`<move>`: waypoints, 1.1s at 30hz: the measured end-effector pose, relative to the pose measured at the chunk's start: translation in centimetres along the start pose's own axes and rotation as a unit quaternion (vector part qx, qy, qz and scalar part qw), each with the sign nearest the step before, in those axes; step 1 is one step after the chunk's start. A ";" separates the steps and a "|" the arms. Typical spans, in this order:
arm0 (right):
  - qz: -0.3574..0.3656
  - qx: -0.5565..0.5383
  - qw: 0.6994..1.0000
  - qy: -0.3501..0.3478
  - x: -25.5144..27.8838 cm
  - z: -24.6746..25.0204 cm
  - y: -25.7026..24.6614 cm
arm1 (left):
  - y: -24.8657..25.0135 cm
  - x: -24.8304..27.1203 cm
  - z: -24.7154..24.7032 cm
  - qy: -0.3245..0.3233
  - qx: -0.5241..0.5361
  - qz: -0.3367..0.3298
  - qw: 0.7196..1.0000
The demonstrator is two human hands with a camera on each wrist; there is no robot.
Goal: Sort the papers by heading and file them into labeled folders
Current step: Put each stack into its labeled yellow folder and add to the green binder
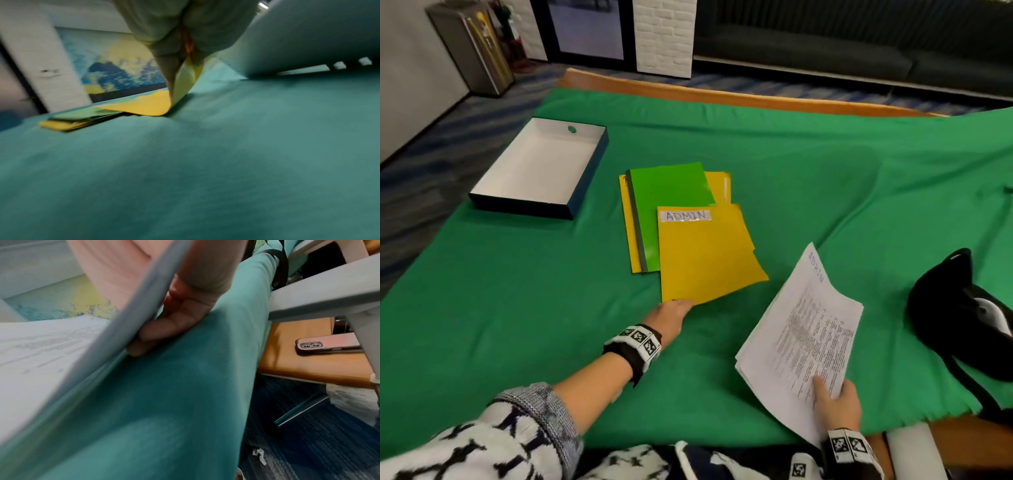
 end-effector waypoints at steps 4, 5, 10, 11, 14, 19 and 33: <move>-0.002 -0.011 1.000 -0.002 -0.4 0.0 0.1 | -1.2 1.9 3.1 0.105 0.066 0.008 0.992; 0.003 -0.014 1.000 0.000 -0.5 -0.1 -0.1 | -1.5 2.6 3.9 0.123 0.083 0.016 0.989; -0.005 -0.054 0.998 -0.014 -0.9 -0.8 -0.5 | -2.9 5.8 5.2 0.099 0.119 0.071 0.985; -0.014 -0.066 0.997 -0.026 -1.0 -1.2 -0.4 | -2.9 6.5 5.2 0.088 0.115 0.074 0.987; -0.026 -0.066 0.996 -0.050 -1.3 -2.1 -0.4 | -3.7 8.5 4.4 0.043 0.130 0.112 0.984; 0.005 -0.084 0.994 -0.064 -2.0 -2.8 -2.5 | -5.7 11.4 1.8 -0.010 0.266 0.167 0.949; 0.233 0.019 0.970 -0.065 -1.3 -2.1 -18.0 | -9.3 16.2 7.1 0.188 0.169 0.284 0.925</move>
Point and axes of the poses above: each hand's wrist, its own x-axis away from the middle knuckle, its own z-axis out of the back of the hand, y = z × x, the point moved 10 cm from there along -x, towards the middle knuckle, and after that the axes turned 6 degrees about -x, right-handed, at the moved point
